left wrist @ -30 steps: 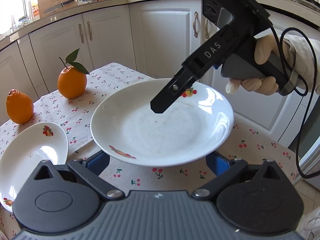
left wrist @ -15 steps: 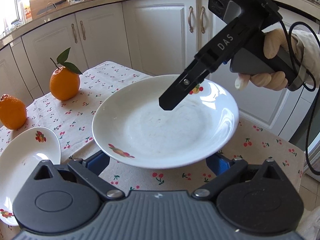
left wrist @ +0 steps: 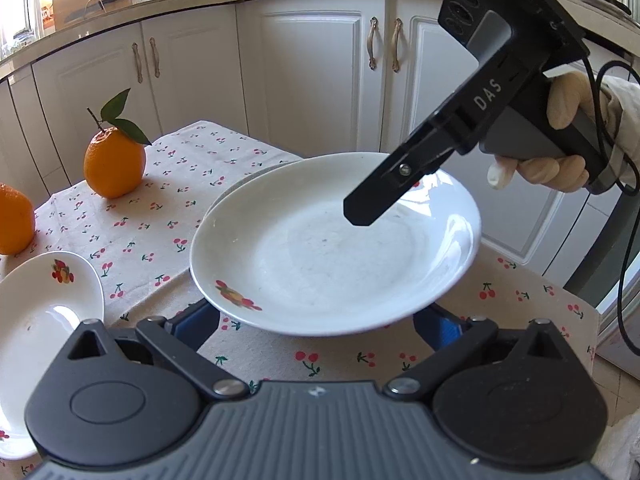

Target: Organize plates and bowls

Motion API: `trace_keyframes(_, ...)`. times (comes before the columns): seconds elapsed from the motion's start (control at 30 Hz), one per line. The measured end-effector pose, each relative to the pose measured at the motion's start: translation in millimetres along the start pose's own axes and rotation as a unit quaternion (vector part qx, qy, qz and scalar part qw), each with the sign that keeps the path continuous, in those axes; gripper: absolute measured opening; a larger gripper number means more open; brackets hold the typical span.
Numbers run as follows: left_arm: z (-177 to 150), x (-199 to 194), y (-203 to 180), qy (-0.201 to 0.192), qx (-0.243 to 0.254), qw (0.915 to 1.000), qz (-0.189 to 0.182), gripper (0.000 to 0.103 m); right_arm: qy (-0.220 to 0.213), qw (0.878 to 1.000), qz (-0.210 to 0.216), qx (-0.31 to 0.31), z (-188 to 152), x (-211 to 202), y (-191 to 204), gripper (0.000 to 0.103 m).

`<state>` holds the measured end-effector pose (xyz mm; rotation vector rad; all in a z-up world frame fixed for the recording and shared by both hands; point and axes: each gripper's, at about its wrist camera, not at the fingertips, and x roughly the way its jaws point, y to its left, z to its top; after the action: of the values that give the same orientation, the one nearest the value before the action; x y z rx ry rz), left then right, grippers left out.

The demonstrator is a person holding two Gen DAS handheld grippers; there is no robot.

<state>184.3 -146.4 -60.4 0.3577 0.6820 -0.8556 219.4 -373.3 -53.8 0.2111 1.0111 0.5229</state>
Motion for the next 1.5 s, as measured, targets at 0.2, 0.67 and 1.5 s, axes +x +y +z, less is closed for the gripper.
trace_keyframes(0.2, -1.5, -2.4, -1.4, -0.006, 0.0, 1.0, 0.006, 0.102, 0.001, 1.0, -0.015, 0.002, -4.4, -6.3, 2.4, 0.103)
trace_keyframes(0.67, -14.3, -36.7, -6.2, -0.034, -0.011, 0.9991, 0.023, 0.102, 0.007, 0.996, -0.085, -0.002, -9.0, -14.8, 23.1, 0.103)
trace_keyframes(1.5, -51.1, -96.6, 11.5, -0.075, -0.097, 0.9848, 0.123, 0.102, -0.021, 0.982, -0.163, -0.092, -38.5, -21.0, 106.9, 0.103)
